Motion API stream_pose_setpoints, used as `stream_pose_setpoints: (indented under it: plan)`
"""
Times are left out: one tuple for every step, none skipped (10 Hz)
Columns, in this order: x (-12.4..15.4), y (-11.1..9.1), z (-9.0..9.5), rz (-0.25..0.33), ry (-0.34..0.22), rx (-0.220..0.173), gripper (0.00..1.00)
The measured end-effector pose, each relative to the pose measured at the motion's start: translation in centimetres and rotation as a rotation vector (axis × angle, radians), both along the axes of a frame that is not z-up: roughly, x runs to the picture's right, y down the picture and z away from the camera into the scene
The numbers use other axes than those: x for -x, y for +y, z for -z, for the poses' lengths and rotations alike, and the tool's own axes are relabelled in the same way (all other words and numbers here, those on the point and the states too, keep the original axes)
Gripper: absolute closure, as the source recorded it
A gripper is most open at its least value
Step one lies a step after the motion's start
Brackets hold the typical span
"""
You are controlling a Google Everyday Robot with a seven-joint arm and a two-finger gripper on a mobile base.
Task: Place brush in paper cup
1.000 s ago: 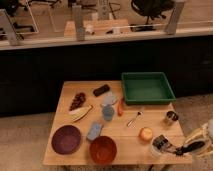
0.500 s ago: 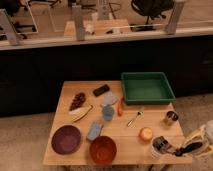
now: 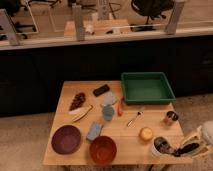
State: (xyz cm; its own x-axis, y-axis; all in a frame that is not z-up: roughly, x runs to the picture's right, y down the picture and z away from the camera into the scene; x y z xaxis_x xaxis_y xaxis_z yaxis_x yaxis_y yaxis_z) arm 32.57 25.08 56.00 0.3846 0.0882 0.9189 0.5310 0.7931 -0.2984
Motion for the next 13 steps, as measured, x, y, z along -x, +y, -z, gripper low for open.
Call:
stream_pose_setpoints:
  plan:
    - [0.2, 0.1, -0.2, 0.006, 0.001, 0.006, 0.98]
    - [0.4, 0.4, -0.4, 0.011, 0.002, 0.014, 0.98]
    - [0.7, 0.7, -0.5, 0.016, 0.003, 0.021, 0.98]
    - [0.9, 0.9, -0.6, 0.023, 0.003, 0.027, 0.98]
    - [1.2, 1.0, -0.6, 0.031, 0.003, 0.031, 0.98]
    - [1.5, 1.1, -0.7, 0.04, 0.002, 0.035, 0.98]
    - [1.9, 1.3, -0.9, 0.052, 0.002, 0.04, 0.98]
    - [2.2, 1.3, -0.9, 0.064, 0.003, 0.043, 0.98]
    - [2.8, 1.3, -1.0, 0.083, 0.004, 0.045, 0.98]
    - [3.2, 1.2, -1.1, 0.096, 0.006, 0.048, 0.94]
    - [3.4, 1.2, -1.1, 0.104, 0.006, 0.049, 0.86]
    - [3.7, 1.1, -1.2, 0.112, 0.009, 0.051, 0.77]
    - [4.0, 0.9, -1.3, 0.117, 0.011, 0.054, 0.65]
